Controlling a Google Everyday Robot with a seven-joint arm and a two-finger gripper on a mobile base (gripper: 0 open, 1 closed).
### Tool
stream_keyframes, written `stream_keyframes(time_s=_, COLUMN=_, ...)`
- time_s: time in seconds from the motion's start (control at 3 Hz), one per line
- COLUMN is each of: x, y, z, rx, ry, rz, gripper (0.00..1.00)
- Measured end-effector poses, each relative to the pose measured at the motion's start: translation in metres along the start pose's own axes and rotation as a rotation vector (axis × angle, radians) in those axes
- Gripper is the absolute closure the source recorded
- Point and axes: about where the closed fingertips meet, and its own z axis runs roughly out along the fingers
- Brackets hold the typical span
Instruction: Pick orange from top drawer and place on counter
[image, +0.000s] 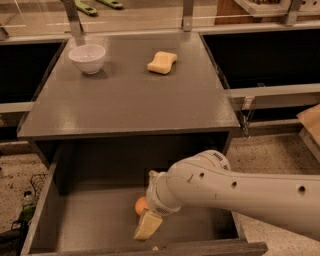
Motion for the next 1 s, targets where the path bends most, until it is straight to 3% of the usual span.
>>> stream_keyframes(time_s=0.33, x=0.000, y=0.000, z=0.000, rx=0.000, ry=-0.002, rz=-0.001, gripper=0.00)
stream_keyframes(time_s=1.0, x=0.012, y=-0.013, z=0.019, rx=-0.035, ry=-0.040, rz=0.058, gripper=0.00)
